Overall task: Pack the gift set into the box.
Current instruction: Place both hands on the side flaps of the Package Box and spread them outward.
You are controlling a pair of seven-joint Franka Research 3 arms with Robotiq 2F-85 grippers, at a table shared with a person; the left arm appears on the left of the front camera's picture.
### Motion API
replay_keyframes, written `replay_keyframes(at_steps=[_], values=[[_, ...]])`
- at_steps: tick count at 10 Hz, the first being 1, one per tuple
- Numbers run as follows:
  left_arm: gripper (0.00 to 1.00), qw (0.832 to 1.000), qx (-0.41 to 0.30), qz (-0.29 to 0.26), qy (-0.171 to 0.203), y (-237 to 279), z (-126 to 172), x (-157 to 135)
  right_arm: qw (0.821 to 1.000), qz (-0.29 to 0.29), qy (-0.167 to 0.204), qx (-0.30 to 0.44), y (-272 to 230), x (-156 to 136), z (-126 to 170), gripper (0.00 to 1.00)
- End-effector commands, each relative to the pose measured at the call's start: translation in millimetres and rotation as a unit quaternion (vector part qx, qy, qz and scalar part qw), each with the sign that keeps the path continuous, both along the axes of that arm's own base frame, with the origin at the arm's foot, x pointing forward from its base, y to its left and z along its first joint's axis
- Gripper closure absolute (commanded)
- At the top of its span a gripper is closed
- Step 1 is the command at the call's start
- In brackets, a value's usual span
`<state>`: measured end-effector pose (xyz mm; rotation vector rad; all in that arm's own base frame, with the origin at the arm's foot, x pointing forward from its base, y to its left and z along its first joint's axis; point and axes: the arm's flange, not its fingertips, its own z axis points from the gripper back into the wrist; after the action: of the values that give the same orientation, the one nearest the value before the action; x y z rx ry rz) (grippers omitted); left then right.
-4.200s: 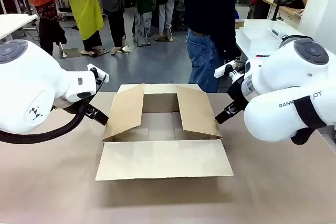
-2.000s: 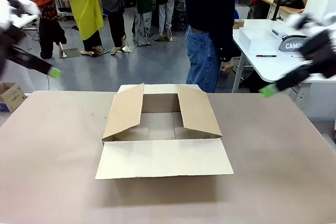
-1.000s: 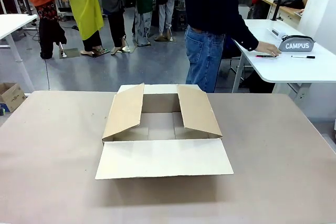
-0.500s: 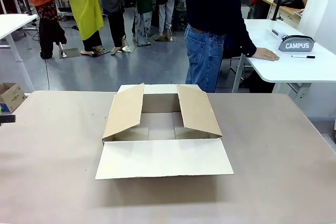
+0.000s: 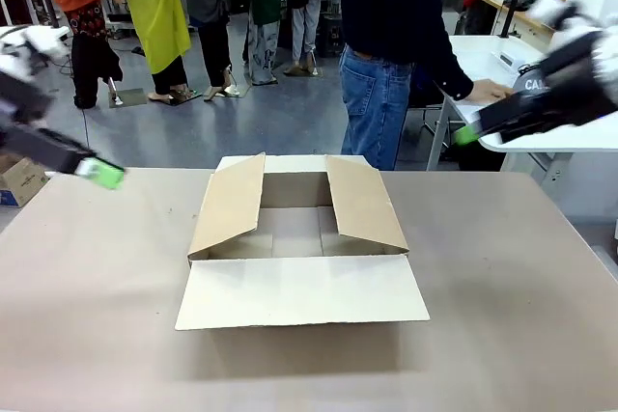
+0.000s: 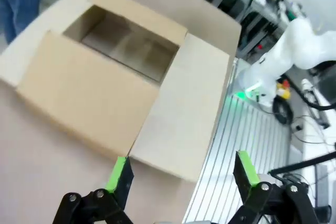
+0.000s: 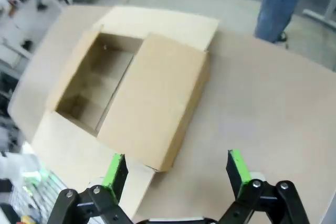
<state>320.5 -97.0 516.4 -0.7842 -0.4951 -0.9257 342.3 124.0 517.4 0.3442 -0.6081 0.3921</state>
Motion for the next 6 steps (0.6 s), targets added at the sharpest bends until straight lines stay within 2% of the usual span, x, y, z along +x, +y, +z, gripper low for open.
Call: replay_keyframes(at_steps=[1, 2, 3, 4, 5, 6], values=[[0.0, 0.999, 0.025, 0.018, 0.031, -15, -18, 24, 0.998, -0.04, 0.018, -0.05, -1, 14, -32, 0.0], [0.0, 1.0, 0.0, 0.0, 0.0, 0, 0, 0, 1.0, 0.0, 0.0, 0.0, 0, 0, 0, 0.0], [0.0, 1.0, 0.0, 0.0, 0.0, 0, 0, 0, 1.0, 0.0, 0.0, 0.0, 0, 0, 0, 0.0], [0.0, 1.0, 0.023, -0.001, 0.005, -34, -2, 2, 1.0, 0.0, 0.0, 0.0, 0, 0, 0, 0.0], [0.0, 0.99, 0.054, 0.125, 0.025, -44, 3, 3, 1.0, 0.0, 0.0, 0.0, 0, 0, 0, 0.0], [0.0, 0.975, 0.09, 0.195, 0.054, -74, 21, 3, 1.0, 0.0, 0.0, 0.0, 0, 0, 0, 0.0]])
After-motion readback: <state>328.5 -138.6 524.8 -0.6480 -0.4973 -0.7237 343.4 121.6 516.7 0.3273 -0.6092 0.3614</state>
